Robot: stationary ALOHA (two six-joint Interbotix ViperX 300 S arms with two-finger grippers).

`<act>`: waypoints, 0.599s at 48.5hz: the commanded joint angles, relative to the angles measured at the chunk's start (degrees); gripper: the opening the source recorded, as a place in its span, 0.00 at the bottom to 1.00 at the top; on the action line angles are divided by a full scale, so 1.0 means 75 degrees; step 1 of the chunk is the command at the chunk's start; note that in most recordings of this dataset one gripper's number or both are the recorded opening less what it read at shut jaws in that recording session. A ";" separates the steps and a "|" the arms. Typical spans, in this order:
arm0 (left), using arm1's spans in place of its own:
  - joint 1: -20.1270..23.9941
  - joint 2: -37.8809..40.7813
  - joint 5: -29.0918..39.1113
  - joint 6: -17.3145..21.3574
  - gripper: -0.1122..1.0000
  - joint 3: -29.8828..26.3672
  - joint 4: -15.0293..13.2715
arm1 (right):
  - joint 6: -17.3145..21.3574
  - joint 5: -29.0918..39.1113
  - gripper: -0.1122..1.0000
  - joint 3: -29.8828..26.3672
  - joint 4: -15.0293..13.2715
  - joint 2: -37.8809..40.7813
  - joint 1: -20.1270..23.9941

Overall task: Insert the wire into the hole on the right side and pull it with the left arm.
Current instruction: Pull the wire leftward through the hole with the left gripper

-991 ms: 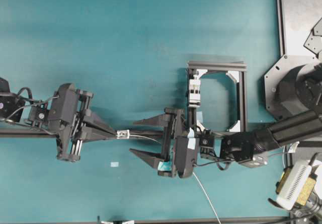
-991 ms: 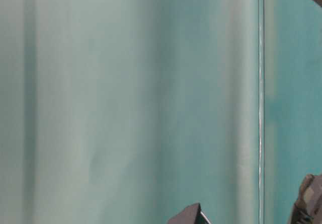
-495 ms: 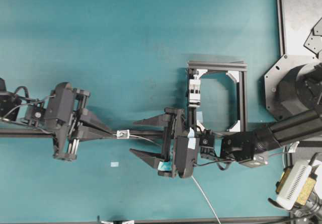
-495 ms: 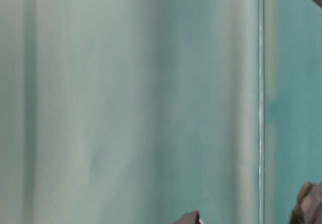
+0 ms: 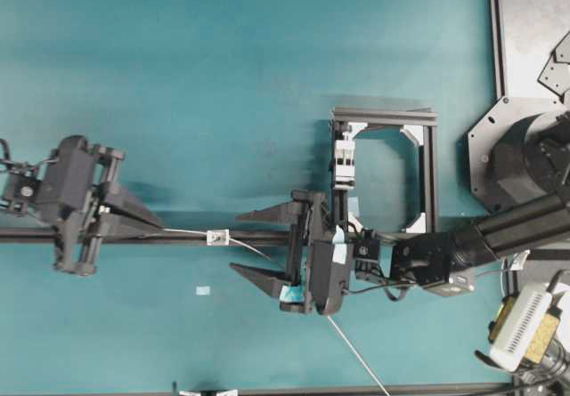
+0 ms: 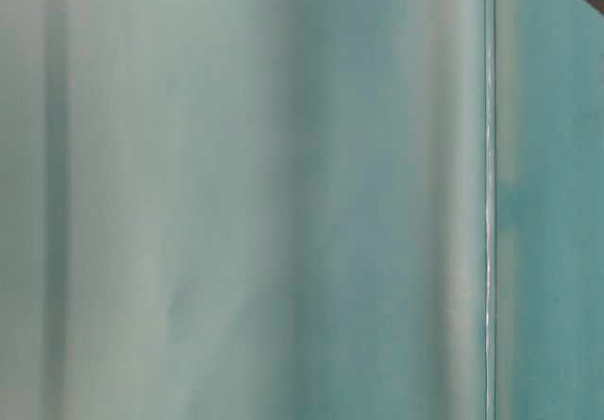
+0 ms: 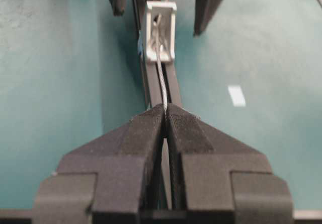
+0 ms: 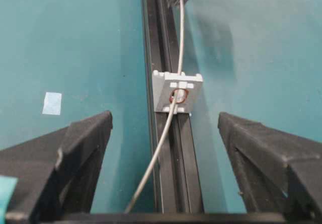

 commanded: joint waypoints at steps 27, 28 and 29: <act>-0.0258 -0.1641 0.0785 0.0246 0.01 0.0949 0.0035 | -0.0012 -0.0035 0.92 -0.0047 -0.0023 -0.0270 0.0023; -0.0258 -0.1664 0.0832 0.0246 0.01 0.0973 0.0023 | -0.0012 -0.0035 0.92 -0.0047 -0.0023 -0.0270 0.0023; -0.0270 -0.1711 0.0867 0.0234 0.01 0.0984 0.0035 | -0.0012 -0.0035 0.92 -0.0047 -0.0023 -0.0270 0.0023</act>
